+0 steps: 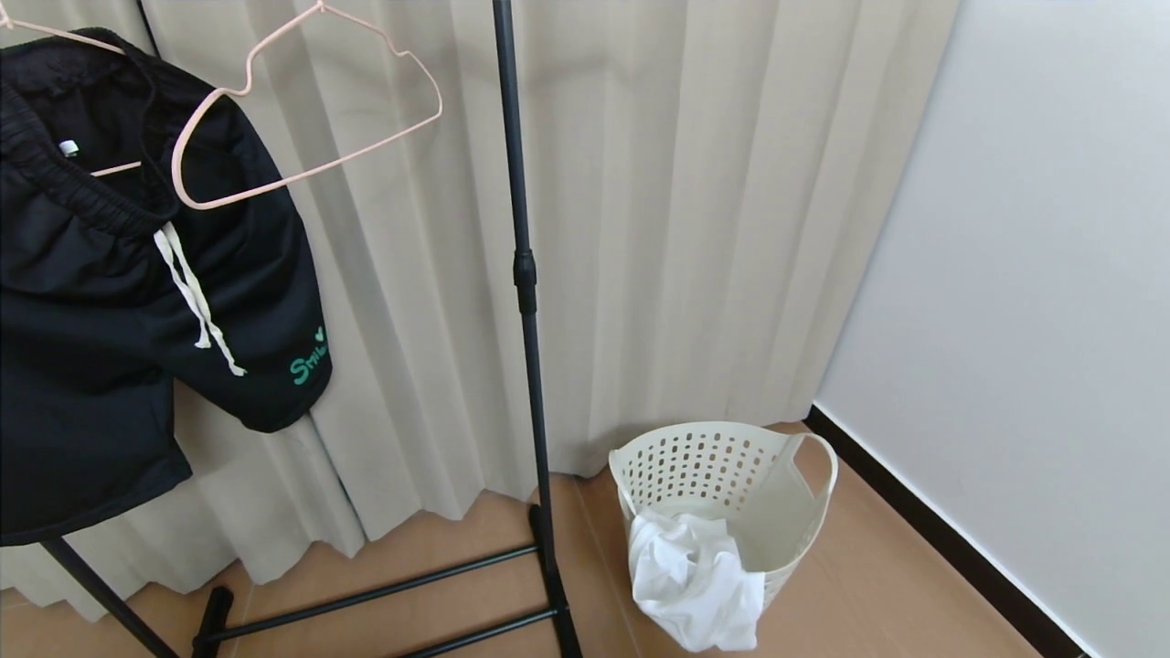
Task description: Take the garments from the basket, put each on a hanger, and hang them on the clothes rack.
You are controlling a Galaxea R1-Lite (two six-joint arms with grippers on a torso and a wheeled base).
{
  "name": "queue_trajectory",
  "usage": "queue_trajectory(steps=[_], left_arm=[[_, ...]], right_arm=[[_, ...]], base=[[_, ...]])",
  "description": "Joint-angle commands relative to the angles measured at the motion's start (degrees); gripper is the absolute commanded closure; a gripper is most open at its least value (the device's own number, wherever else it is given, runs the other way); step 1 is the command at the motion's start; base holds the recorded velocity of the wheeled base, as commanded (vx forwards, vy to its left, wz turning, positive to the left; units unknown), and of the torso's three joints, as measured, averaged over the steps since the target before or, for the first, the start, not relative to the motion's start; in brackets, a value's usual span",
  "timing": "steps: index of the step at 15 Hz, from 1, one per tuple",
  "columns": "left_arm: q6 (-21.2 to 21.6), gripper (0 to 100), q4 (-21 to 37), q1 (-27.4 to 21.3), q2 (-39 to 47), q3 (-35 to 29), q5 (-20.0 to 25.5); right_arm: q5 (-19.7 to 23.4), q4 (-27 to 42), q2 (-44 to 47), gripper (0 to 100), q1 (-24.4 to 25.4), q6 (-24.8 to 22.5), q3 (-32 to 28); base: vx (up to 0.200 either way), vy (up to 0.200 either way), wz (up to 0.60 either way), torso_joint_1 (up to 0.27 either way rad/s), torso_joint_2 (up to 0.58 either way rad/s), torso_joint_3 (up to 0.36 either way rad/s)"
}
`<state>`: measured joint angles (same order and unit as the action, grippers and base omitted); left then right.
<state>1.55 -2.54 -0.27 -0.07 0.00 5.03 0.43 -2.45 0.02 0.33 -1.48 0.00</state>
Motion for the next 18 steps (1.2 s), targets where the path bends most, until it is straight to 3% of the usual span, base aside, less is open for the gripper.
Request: queue_trajectory(steps=[1,18], left_arm=[[0.03,0,-0.1,0.0,0.07,0.0,0.06],[0.03,0,-0.01,0.0,0.07,0.0,0.15]], right_arm=[[0.01,-0.01,-0.02,0,0.02,-0.02,0.0],[-0.08,-0.01,-0.02,0,0.02,0.07,0.0]], base=[[0.0,0.0,0.0,0.0,0.0,0.0],[0.0,0.0,0.0,0.003,0.0,-0.175]])
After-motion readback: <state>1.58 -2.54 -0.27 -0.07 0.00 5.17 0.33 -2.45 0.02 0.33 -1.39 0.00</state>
